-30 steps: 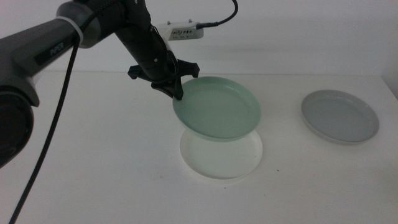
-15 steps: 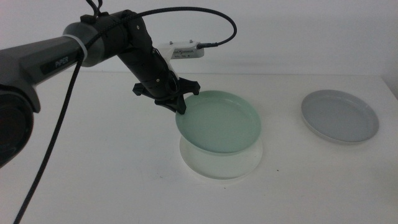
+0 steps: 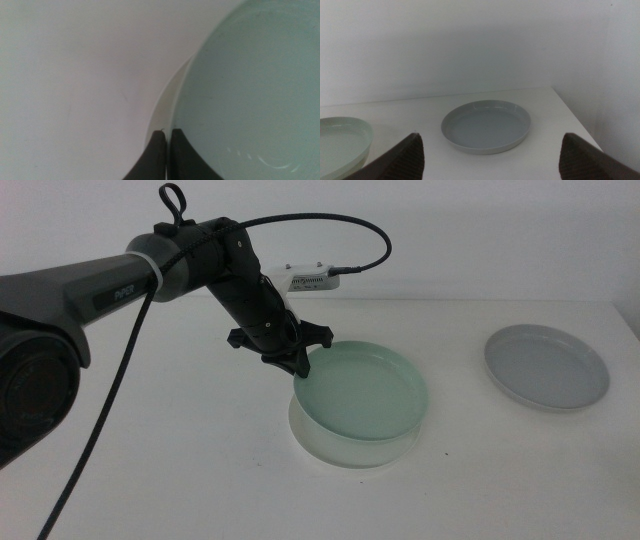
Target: Stack the three bowls on top of each other.
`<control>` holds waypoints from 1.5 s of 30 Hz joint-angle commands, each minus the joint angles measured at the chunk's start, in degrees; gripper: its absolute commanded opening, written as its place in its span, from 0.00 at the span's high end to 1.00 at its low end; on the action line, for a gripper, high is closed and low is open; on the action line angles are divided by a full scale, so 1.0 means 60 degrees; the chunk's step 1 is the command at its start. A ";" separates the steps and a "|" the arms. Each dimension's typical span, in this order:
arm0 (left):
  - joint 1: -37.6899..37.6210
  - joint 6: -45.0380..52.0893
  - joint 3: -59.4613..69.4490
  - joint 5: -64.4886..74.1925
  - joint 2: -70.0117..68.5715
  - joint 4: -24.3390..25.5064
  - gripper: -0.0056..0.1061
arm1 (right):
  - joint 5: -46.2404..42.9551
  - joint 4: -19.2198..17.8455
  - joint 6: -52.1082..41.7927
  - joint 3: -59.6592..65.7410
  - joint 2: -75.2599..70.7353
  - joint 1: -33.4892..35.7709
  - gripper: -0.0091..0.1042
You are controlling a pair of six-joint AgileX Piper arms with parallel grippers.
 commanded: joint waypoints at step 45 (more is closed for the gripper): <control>0.1122 0.3276 0.0542 0.2172 -0.7162 -0.0503 0.11 | -0.0120 -0.0115 -0.0022 0.0035 -0.0044 -0.0036 0.10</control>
